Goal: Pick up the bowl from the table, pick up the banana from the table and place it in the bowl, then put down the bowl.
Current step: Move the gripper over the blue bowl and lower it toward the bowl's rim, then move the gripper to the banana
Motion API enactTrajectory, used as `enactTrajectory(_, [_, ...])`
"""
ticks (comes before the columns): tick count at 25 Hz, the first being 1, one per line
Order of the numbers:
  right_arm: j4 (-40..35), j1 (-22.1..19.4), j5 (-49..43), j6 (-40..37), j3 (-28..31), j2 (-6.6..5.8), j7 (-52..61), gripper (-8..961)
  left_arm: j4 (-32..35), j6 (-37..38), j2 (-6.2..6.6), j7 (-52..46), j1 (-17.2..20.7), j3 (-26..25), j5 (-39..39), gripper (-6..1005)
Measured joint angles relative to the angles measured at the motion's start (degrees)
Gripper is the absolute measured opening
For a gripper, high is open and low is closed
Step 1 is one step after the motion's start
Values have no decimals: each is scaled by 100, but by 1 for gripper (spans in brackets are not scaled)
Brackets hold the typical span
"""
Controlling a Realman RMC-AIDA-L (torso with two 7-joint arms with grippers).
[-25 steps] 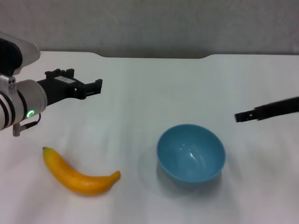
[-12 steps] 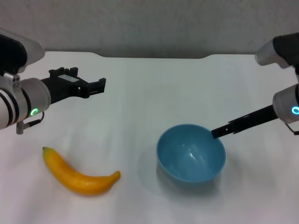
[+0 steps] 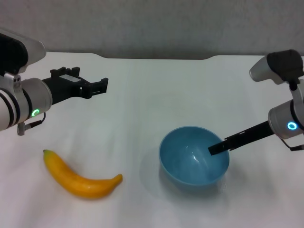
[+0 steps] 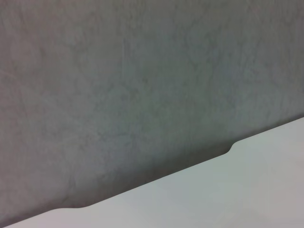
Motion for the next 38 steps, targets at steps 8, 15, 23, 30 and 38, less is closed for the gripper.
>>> enactTrajectory(8, [296, 35, 16, 247, -34, 4, -70, 670, 16, 13, 0, 0, 0, 0, -18, 902])
enactTrajectory(15, [410, 0, -10, 410, -86, 17, -64, 569, 76, 34, 0, 13, -4, 0, -38, 902])
enactTrajectory(23, [451, -5, 8, 614, -227, 22, -69, 376, 87, 34, -4, 16, 32, 0, -45, 903])
enactTrajectory(30, [452, -36, 1, 862, -371, 30, -68, 193, 111, 40, -9, 8, 43, 0, -45, 903])
enactTrajectory(38, [408, -118, 5, 998, -388, 43, -80, 34, 164, 47, -9, 1, 54, 0, -45, 902])
